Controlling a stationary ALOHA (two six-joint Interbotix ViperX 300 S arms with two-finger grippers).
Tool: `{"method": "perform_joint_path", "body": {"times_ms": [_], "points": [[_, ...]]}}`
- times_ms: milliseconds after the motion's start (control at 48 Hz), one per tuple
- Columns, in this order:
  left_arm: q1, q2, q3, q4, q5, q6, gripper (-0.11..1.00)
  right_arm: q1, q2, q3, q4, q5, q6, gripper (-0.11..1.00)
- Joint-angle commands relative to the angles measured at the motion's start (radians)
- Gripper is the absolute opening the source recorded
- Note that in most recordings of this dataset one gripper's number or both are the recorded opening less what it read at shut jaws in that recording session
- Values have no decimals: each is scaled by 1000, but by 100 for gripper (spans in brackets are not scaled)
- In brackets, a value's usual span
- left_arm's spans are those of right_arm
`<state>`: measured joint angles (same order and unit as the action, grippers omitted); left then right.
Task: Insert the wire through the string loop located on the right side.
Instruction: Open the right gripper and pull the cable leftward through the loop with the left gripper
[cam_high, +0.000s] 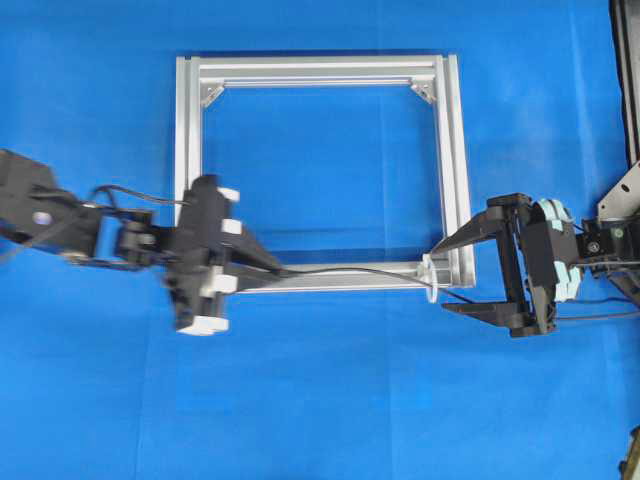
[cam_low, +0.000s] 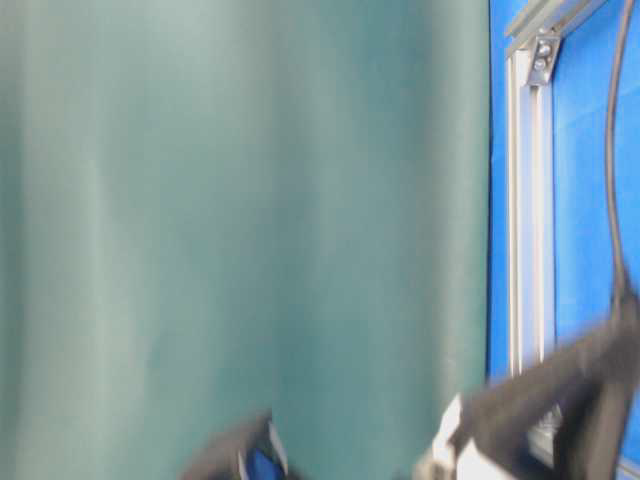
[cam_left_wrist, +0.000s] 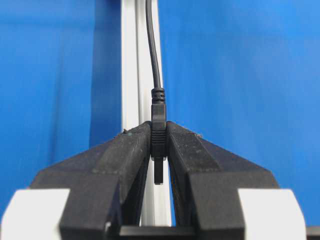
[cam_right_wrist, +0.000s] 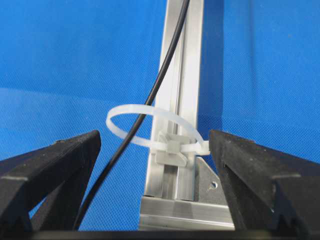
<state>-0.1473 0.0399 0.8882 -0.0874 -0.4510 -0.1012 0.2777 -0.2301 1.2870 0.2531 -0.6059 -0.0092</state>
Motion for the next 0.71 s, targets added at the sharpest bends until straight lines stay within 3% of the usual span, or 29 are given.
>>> {"method": "perform_joint_path", "body": {"times_ms": [0,271,687], "points": [[-3,-78,69,3,-18,-11,9,-2,-11,-15,-2,-2,-2,94],[-6,-144,190,3,-17,-28,9,-2,-11,-21,0,9,-2,94],[-6,-166,229,5,-8,2,9,-2,-11,-25,0,12,-2,94]]}}
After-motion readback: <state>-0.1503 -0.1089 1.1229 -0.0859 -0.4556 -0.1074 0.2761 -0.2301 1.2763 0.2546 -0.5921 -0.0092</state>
